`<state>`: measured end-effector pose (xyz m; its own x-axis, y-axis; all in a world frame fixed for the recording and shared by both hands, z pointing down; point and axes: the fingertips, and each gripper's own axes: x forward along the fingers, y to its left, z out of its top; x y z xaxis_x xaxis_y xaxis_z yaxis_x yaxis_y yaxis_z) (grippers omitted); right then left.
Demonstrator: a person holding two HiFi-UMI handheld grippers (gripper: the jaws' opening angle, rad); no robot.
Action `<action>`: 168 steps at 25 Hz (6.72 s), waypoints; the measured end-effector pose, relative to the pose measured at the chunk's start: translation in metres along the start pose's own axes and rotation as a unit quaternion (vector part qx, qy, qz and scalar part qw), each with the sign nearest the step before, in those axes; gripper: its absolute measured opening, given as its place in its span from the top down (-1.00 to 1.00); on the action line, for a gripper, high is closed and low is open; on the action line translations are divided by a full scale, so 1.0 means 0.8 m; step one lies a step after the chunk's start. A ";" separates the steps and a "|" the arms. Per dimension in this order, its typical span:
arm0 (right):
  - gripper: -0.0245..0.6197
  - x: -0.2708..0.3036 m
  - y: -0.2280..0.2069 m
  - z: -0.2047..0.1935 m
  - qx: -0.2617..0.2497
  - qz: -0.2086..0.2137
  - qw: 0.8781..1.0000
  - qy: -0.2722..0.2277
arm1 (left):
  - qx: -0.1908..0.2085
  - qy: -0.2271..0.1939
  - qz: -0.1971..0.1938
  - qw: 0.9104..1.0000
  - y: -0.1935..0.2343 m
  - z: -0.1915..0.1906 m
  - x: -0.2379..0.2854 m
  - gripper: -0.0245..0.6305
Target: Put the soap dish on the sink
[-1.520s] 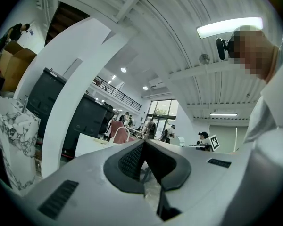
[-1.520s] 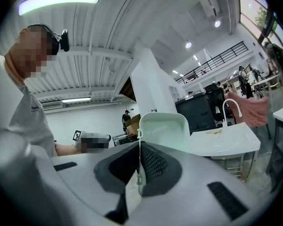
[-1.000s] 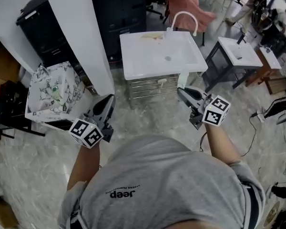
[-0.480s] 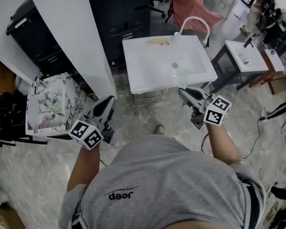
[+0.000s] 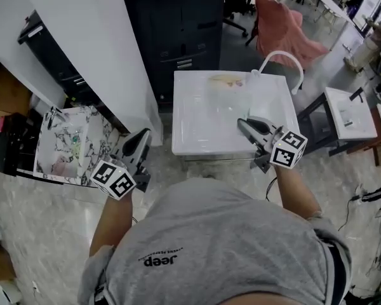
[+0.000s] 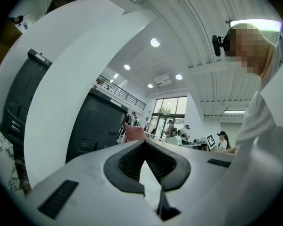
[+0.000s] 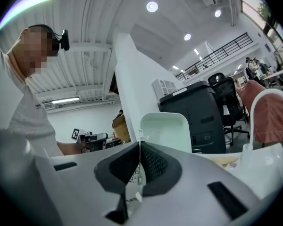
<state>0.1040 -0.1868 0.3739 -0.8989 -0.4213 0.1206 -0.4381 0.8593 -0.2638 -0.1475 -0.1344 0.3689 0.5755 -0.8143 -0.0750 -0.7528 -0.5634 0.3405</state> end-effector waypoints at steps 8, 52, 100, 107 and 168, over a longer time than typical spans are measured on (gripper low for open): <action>0.72 0.021 -0.127 0.026 -0.016 0.052 0.998 0.030 | -0.005 -0.003 0.048 0.999 0.020 -0.007 0.127 0.88; 0.72 0.358 -0.332 -0.191 -0.246 0.130 0.818 0.504 | 0.001 0.097 0.003 0.995 0.273 -0.133 0.253 0.88; 0.37 0.398 -0.372 -0.259 -0.263 0.120 0.787 0.546 | -0.022 0.115 -0.011 0.993 0.297 -0.181 0.249 0.88; 0.39 0.396 -0.346 -0.150 -0.230 0.081 0.868 0.432 | -0.013 0.099 -0.015 0.995 0.278 -0.142 0.256 0.88; 0.75 0.160 -0.218 -0.025 -0.013 -0.101 0.993 0.064 | 0.033 0.048 0.037 0.998 0.174 -0.031 0.192 0.88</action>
<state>0.0653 -0.3847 0.4542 -0.7858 -0.5466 0.2893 -0.6078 0.7691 -0.1976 -0.1560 -0.3340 0.4276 0.5439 -0.8382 0.0391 -0.8114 -0.5135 0.2791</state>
